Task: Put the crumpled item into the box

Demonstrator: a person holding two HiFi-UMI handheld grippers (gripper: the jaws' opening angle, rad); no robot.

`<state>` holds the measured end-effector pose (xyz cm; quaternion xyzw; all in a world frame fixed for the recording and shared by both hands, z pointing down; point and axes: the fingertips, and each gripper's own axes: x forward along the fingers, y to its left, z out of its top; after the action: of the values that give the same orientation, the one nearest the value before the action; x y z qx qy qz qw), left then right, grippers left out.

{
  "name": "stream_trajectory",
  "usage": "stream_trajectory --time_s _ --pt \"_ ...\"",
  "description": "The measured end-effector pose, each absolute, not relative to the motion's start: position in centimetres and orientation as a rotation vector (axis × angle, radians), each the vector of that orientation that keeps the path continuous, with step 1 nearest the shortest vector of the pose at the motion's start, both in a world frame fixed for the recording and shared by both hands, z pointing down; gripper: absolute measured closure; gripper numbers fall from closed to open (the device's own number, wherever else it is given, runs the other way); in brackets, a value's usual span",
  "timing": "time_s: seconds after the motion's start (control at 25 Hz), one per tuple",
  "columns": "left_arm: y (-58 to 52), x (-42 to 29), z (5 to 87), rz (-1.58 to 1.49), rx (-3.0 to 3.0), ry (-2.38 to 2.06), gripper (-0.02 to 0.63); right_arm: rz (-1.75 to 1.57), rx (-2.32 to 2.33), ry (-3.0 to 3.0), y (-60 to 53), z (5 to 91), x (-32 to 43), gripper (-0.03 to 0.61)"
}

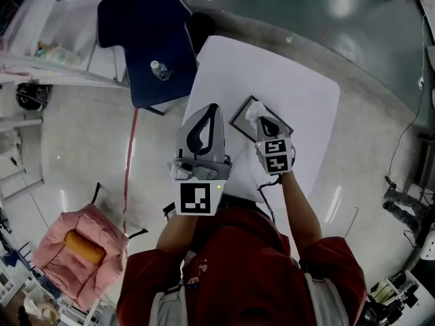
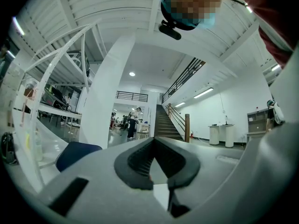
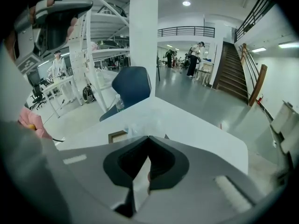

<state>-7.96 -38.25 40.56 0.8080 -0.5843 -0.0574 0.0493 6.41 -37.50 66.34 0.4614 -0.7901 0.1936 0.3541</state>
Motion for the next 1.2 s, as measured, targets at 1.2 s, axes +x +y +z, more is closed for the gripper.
stream_trajectory --time_s 1.2 --pt "-38.6 -9.1 43.9 -0.143 2.411 -1.739 0.611 0.715 0.811 -1.760 -36.2 77.8 6.4 0.574"
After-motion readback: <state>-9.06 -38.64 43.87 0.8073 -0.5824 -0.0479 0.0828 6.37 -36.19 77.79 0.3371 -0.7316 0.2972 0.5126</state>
